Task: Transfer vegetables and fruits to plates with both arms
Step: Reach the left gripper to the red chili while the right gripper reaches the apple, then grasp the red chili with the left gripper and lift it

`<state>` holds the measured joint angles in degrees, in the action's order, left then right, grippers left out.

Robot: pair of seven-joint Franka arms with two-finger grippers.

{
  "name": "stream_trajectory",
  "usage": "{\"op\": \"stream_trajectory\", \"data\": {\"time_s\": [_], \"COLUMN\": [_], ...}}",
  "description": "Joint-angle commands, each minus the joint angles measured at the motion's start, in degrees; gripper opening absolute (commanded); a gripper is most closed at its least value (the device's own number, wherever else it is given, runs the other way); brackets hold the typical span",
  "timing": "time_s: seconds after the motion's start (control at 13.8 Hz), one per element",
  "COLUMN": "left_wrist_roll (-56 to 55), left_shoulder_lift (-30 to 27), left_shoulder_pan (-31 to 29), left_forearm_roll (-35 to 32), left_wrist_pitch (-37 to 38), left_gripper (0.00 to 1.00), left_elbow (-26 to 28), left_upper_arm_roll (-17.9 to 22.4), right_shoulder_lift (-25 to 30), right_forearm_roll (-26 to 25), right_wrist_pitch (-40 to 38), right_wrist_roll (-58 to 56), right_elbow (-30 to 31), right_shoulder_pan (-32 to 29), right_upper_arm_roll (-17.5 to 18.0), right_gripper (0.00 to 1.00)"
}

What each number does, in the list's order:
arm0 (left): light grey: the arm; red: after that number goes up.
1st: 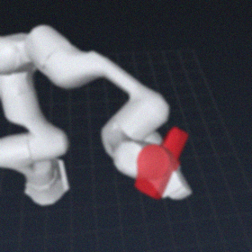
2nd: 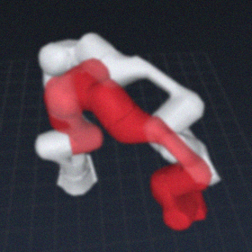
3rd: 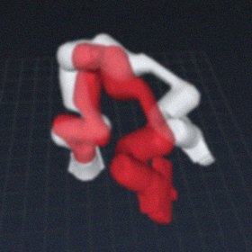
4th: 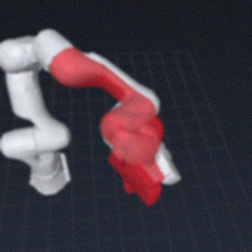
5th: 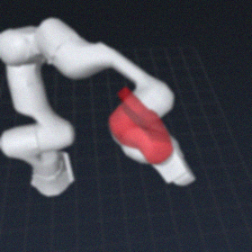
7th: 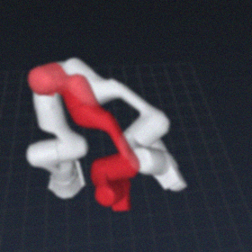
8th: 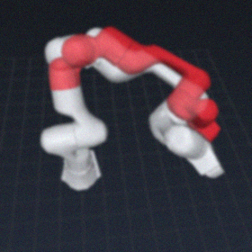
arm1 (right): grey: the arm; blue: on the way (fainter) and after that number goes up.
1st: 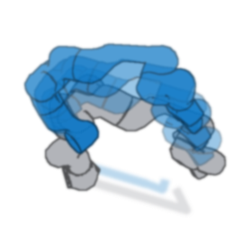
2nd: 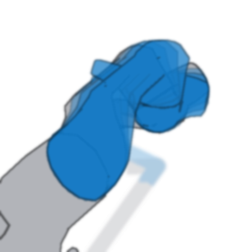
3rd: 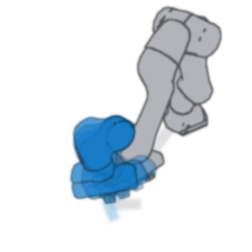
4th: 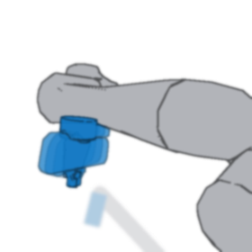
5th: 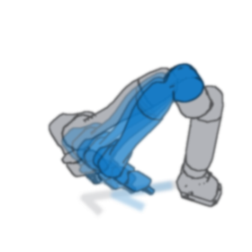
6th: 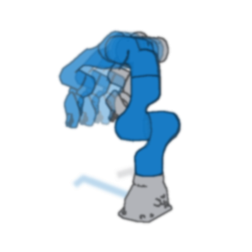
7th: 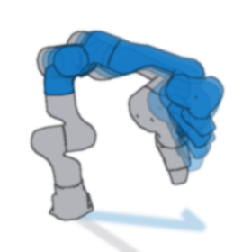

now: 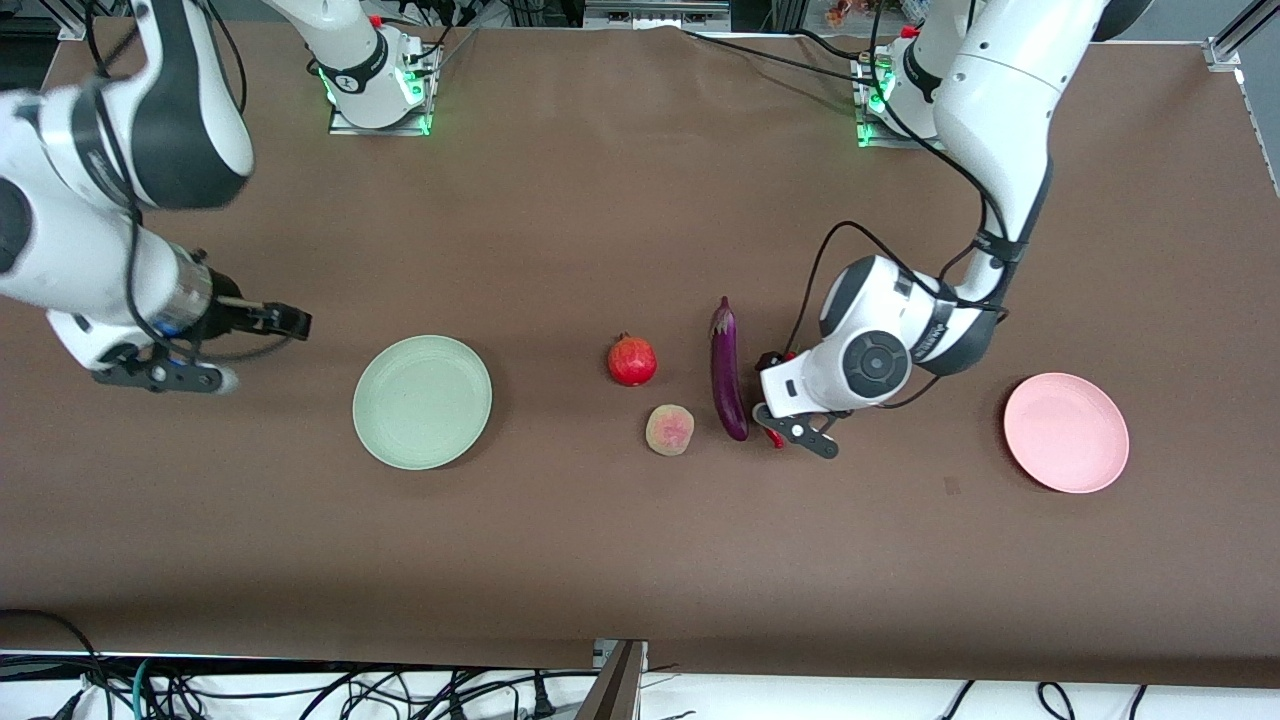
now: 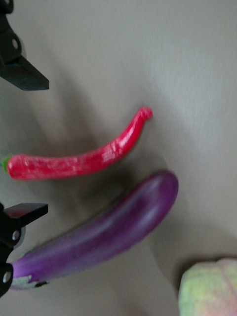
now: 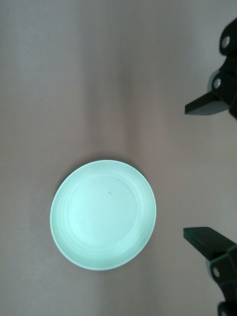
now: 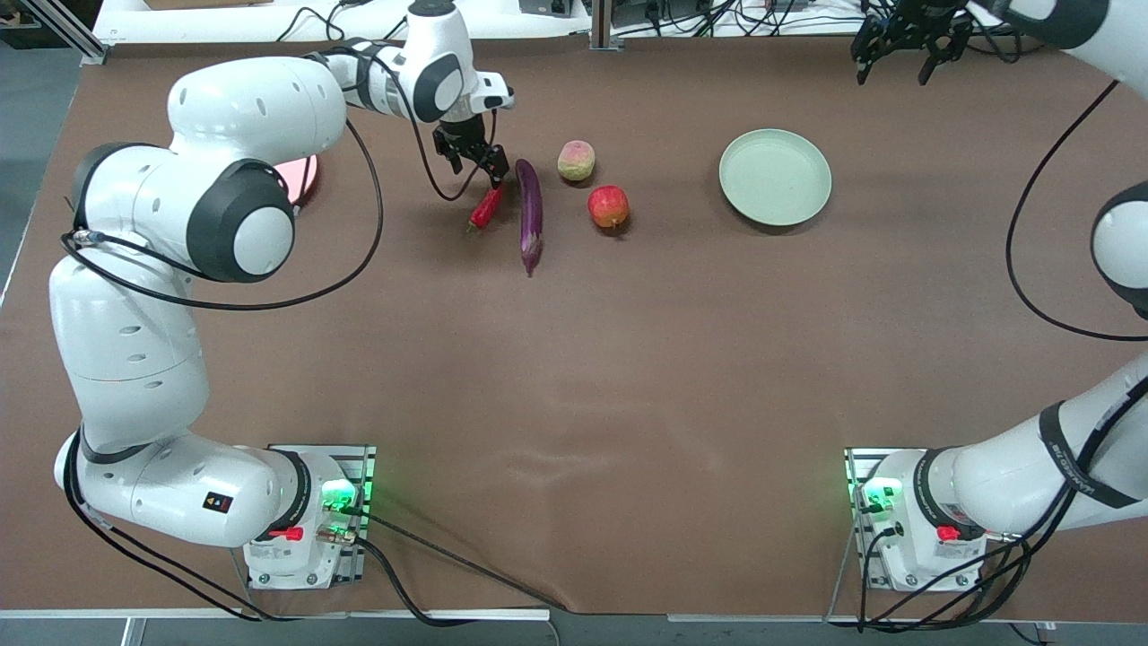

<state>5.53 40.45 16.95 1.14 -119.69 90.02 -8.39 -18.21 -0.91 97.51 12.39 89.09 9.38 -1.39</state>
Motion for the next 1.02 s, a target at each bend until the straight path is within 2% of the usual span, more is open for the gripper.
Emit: {"op": "stream_trajectory", "data": {"time_s": [0.0,0.07,0.36,0.44,0.51,0.58,0.73,0.8,0.87,0.94], "left_wrist_roll": [-0.2,-0.2,-0.3,-0.4,-0.7,-1.3,-2.2,-2.2,-2.1,-2.2], "left_shoulder_lift": [0.8,0.9,2.4,2.4,1.8,1.6,1.6,1.1,0.7,0.2], "left_shoulder_pan": [0.3,0.4,2.2,2.3,2.6,2.6,2.6,2.6,2.4,2.0], "left_forearm_roll": [-1.2,-1.3,-3.8,-3.8,-3.9,-3.8,-3.8,-3.9,-3.9,-3.8], "left_wrist_pitch": [-1.0,-1.1,-4.8,-4.9,-4.5,-4.6,-4.7,-4.3,-4.2,-3.2], "left_gripper": [1.00,1.00,1.00,0.92,0.68,0.50,0.19,0.08,0.04,0.04], "left_elbow": [1.6,1.7,2.0,2.4,3.4,3.7,3.7,3.8,3.8,3.7], "left_upper_arm_roll": [0.7,0.7,0.9,0.9,1.0,0.9,0.9,0.9,1.0,1.0], "right_shoulder_lift": [-1.0,-2.3,-6.4,-8.2,-10.1,-11.9,-14.9,-16.3,-17.4,-18.4], "right_forearm_roll": [2.2,3.8,4.3,4.3,4.3,4.3,4.3,4.2,4.2,4.3], "right_wrist_pitch": [0.7,3.0,10.0,12.8,16.1,19.1,22.5,23.2,24.1,26.6], "right_wrist_roll": [0.4,2.5,16.4,18.9,21.3,24.6,31.6,34.5,36.9,37.3], "right_elbow": [-1.3,-1.4,-1.4,-1.5,-1.5,-1.6,-2.9,-3.7,-3.8,-3.8], "right_shoulder_pan": [3.3,5.1,12.9,14.3,16.3,18.0,21.5,23.3,24.4,25.0], "right_upper_arm_roll": [0.5,0.6,0.7,0.7,0.7,0.7,0.7,0.7,0.7,0.7], "right_gripper": [1.00,1.00,1.00,1.00,1.00,1.00,1.00,1.00,1.00,1.00]}}
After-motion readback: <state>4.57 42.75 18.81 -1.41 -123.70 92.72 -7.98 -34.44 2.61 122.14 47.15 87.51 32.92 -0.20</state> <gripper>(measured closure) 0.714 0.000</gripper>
